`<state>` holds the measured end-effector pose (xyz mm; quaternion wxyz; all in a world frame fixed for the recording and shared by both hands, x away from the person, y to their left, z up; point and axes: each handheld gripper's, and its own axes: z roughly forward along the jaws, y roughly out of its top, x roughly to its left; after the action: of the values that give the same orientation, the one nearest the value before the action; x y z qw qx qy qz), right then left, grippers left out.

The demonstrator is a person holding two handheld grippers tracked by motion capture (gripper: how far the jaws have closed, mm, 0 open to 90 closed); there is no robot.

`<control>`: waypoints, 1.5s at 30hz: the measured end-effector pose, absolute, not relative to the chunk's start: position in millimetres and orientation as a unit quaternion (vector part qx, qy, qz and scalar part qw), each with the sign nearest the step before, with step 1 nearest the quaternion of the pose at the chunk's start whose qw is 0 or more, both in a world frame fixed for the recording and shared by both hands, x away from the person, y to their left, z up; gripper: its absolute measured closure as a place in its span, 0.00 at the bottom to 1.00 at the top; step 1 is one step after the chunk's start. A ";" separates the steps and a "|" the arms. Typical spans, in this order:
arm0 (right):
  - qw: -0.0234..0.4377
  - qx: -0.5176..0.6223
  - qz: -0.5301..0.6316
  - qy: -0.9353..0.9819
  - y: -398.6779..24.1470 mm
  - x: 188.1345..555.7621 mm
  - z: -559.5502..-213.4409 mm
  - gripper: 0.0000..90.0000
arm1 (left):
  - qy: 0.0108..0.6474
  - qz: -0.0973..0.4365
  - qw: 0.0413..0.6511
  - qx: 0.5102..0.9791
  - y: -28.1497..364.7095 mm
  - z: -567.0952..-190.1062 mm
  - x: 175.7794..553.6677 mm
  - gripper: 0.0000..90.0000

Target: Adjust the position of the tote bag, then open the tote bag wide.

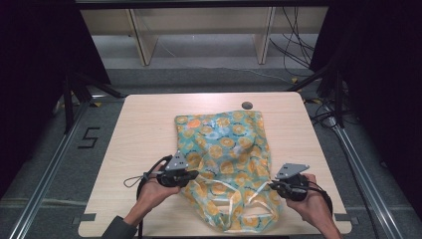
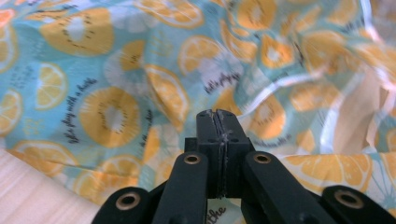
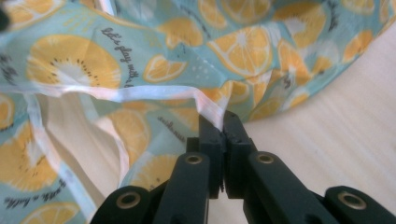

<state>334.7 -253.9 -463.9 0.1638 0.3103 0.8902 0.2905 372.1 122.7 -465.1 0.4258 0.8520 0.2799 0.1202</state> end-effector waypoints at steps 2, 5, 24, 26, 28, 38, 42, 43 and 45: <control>0.159 0.313 0.287 0.891 -257.4 331.9 -467.5 0.99 | 0.297 0.114 0.430 0.845 124.3 -463.9 378.2 0.99; 0.156 0.300 0.291 0.895 -260.4 331.1 -472.4 0.97 | 0.301 0.108 0.439 0.840 126.3 -461.2 385.6 0.98; 0.165 0.282 0.358 0.875 -250.1 322.2 -445.9 0.63 | 0.305 0.136 0.472 0.816 132.2 -433.1 396.9 0.99; 0.168 0.289 0.362 0.870 -251.4 321.1 -442.7 0.61 | 0.311 0.140 0.475 0.811 133.7 -430.6 400.1 0.99; 0.169 0.290 0.370 0.866 -253.5 321.0 -438.8 0.60 | 0.318 0.149 0.476 0.806 135.4 -429.1 402.9 0.99; 0.163 0.274 0.396 0.861 -243.4 324.7 -432.4 0.57 | 0.327 0.155 0.481 0.798 136.4 -424.4 414.7 0.98; 0.159 0.273 0.388 0.866 -234.3 333.5 -436.6 0.55 | 0.326 0.151 0.482 0.799 136.4 -423.6 420.1 0.98; 0.156 0.273 0.385 0.868 -231.6 335.7 -437.5 0.55 | 0.332 0.150 0.486 0.795 135.5 -424.6 420.8 0.98; 0.154 0.268 0.380 0.872 -225.3 340.2 -439.7 0.55 | 0.333 0.149 0.483 0.796 135.9 -425.0 422.6 0.98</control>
<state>340.2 -225.3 -439.7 0.1541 0.2684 0.8717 0.3799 422.6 135.9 -425.0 0.4833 0.7955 0.3334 0.1495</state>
